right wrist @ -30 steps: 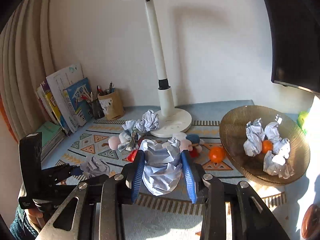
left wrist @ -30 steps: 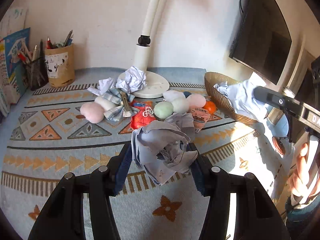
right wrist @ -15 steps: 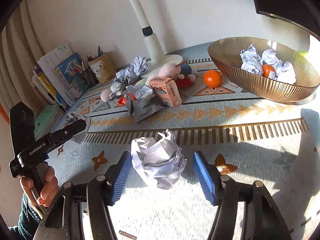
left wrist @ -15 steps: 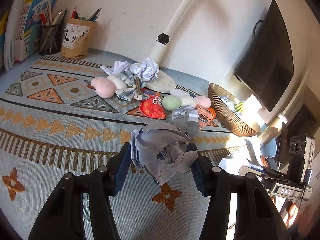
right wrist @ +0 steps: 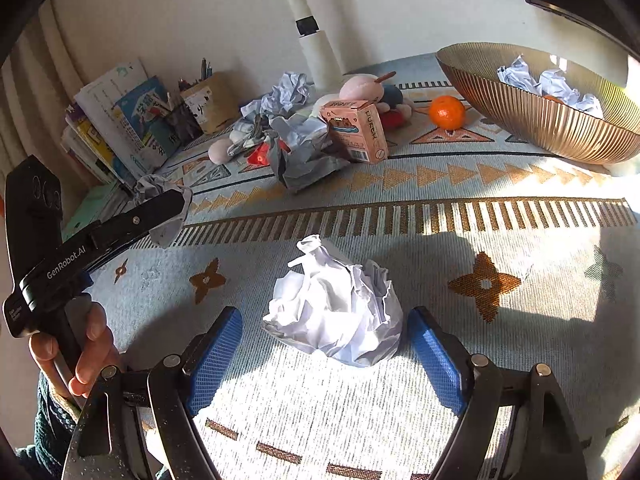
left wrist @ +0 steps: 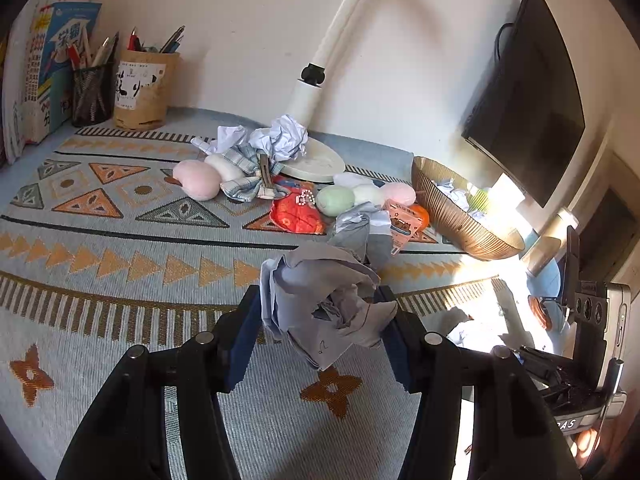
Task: Organize objects
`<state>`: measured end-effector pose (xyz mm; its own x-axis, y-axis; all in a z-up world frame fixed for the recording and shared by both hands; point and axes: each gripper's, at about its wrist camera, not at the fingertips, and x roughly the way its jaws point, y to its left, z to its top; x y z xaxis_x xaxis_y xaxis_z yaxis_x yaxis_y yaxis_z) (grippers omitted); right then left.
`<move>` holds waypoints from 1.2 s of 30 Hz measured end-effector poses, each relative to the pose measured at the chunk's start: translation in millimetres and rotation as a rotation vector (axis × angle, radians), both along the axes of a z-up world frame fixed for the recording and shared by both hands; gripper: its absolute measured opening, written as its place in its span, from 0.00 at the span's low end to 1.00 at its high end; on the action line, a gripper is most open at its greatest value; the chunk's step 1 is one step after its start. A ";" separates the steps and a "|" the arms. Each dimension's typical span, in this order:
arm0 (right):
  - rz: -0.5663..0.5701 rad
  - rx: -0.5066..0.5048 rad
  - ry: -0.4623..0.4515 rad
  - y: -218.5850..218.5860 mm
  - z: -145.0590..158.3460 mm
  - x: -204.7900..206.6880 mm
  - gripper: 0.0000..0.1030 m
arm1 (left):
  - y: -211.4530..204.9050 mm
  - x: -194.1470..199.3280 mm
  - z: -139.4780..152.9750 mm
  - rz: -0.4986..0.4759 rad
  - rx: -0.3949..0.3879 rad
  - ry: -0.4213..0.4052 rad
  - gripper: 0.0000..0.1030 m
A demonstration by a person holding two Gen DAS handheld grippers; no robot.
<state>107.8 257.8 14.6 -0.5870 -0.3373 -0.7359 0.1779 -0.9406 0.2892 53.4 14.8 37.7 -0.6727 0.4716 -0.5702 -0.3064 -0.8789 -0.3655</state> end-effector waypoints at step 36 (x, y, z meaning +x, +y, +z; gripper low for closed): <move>-0.447 -0.078 0.129 223.5 103.3 -97.0 0.70 | 262.9 -147.8 69.7 -0.325 0.029 -0.088 0.87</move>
